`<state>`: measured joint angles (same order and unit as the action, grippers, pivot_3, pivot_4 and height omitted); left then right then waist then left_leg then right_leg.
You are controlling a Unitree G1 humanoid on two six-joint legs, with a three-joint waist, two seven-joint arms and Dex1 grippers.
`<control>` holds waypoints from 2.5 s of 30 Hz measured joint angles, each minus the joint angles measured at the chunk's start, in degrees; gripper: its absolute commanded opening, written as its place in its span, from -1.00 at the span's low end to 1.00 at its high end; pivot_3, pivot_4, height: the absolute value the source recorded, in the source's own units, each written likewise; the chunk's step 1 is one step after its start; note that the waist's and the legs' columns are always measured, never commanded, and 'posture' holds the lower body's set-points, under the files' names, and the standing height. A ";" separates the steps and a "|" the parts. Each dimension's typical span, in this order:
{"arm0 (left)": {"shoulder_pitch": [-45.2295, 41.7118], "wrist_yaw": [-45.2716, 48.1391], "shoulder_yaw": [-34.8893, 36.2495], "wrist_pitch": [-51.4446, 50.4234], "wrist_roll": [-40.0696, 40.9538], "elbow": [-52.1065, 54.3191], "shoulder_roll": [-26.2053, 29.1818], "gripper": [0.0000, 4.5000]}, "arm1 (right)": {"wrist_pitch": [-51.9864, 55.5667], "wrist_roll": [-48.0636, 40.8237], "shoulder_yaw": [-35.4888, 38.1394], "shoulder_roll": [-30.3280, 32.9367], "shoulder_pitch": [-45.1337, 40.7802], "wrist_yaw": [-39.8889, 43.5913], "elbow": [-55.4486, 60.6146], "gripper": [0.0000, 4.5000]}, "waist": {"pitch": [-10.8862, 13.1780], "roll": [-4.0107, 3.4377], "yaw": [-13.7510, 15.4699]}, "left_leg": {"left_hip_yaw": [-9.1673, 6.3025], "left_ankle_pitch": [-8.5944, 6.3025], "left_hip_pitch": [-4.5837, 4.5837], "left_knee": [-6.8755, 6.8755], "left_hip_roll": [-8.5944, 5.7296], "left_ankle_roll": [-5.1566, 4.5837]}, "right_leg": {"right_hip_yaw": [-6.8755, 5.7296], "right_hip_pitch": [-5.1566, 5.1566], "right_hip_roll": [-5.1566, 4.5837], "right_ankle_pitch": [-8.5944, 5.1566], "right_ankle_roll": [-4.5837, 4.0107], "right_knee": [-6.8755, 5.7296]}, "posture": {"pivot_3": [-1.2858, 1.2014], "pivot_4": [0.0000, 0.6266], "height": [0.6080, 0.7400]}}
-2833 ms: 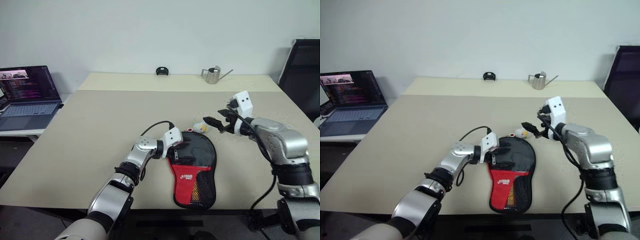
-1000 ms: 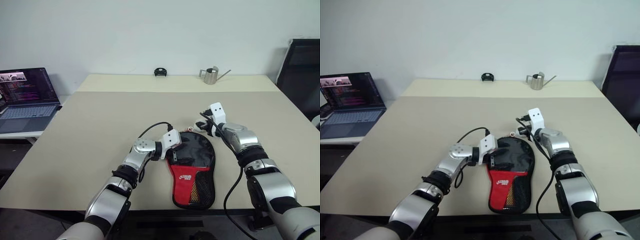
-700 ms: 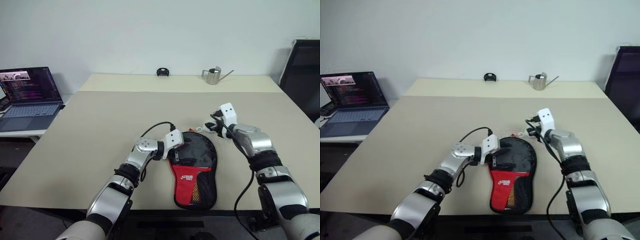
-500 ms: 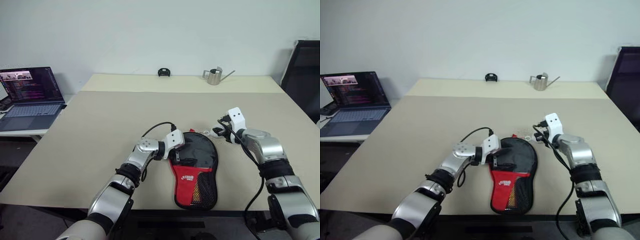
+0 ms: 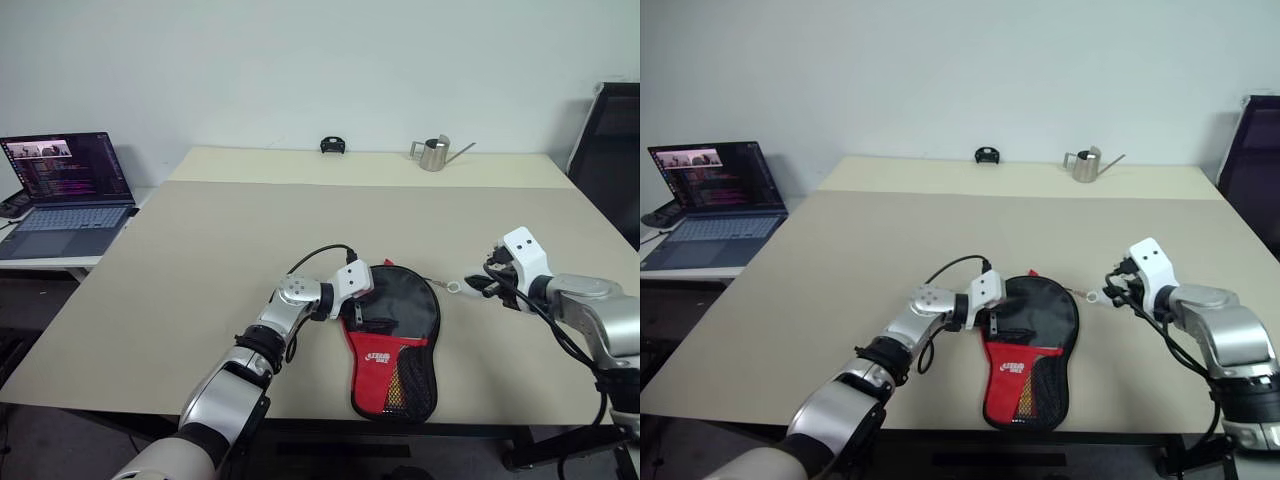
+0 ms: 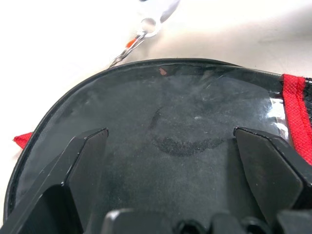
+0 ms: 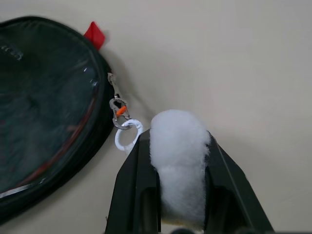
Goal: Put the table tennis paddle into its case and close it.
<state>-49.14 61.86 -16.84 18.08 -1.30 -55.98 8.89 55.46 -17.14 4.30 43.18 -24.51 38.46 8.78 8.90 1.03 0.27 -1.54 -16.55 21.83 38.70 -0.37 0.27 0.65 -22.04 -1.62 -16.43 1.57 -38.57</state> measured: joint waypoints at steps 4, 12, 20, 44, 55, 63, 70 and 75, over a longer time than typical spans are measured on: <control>-0.15 0.02 -0.13 0.10 0.00 -0.24 -0.06 1.00 | 4.07 -2.92 0.30 1.58 4.46 0.99 7.84 -0.77 | -0.01 0.02 0.07 | -0.03 -0.02 0.00 0.00 0.00 -0.03 | -0.02 0.03 0.01 -0.01 0.02 0.04 | 0.03 -0.52 1.00; -0.27 0.03 -0.23 0.14 -0.17 -0.42 -0.18 1.00 | 6.75 -5.08 0.03 3.69 9.02 1.29 15.01 -0.77 | -0.06 0.09 0.07 | -0.06 -0.03 -0.02 0.00 0.00 -0.05 | -0.06 0.08 0.03 -0.03 0.05 0.12 | 0.03 -0.52 1.00; -0.55 0.05 -0.41 0.21 -1.26 -0.68 -0.75 1.00 | 6.93 -8.26 0.15 9.34 14.67 4.89 19.42 -0.77 | -0.16 0.08 0.11 | -0.45 -0.14 -0.17 -0.04 0.03 -0.20 | -0.48 0.65 0.03 -0.02 0.07 0.68 | 0.03 -0.52 1.00; -0.29 0.10 -0.99 0.21 -1.53 -0.83 -1.78 1.00 | 2.20 -18.04 3.73 22.99 30.95 16.78 35.70 -0.78 | -0.70 0.10 0.85 | -1.21 -0.16 -0.03 -0.35 -0.05 -0.15 | -1.32 0.97 -0.10 -0.15 0.17 1.32 | 0.03 -0.52 1.00; -0.16 -0.24 -1.28 0.20 -2.07 -1.42 -2.04 1.00 | -0.04 -22.78 3.57 25.68 38.16 20.80 43.05 -0.78 | -1.27 0.23 1.04 | -1.22 -0.16 -0.36 -0.67 -0.06 -0.15 | -1.35 1.33 -0.09 -0.27 0.31 1.62 | 0.03 -0.52 1.00; -0.39 -0.47 -1.28 0.20 -2.18 -2.61 -2.52 1.00 | 0.14 -24.68 -3.24 23.78 34.08 18.66 44.68 -0.78 | -1.24 0.27 1.05 | -1.32 -0.33 -0.91 -0.77 -0.05 0.12 | -1.43 1.89 -0.18 -0.51 0.34 1.68 | 0.03 -0.52 1.00; -0.41 -0.96 -1.28 0.20 -2.39 -2.69 -2.63 1.00 | 0.27 -24.52 -8.91 21.93 29.49 16.72 44.84 -0.79 | -1.26 0.26 1.07 | -1.33 -0.33 -0.94 -0.76 -0.06 0.14 | -1.44 1.90 -0.21 -0.51 0.34 1.67 | 0.03 -0.52 1.00; -0.39 -1.14 -1.28 0.20 -2.39 -2.69 -2.62 1.00 | 0.29 -24.74 -10.23 21.76 28.19 16.19 44.84 -0.07 | -1.28 0.24 1.07 | -1.33 -0.33 -0.94 -0.76 -0.05 0.14 | -1.44 1.91 -0.22 -0.52 0.35 1.67 | 0.03 -0.52 1.00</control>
<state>-49.53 60.72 -18.12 18.28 -3.70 -58.67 6.26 55.75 -41.88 -5.93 64.95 3.68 54.65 53.62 7.62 1.27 1.34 -2.87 -16.88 20.89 37.94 -0.43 0.41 -0.79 -20.14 -1.84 -16.95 1.92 -36.90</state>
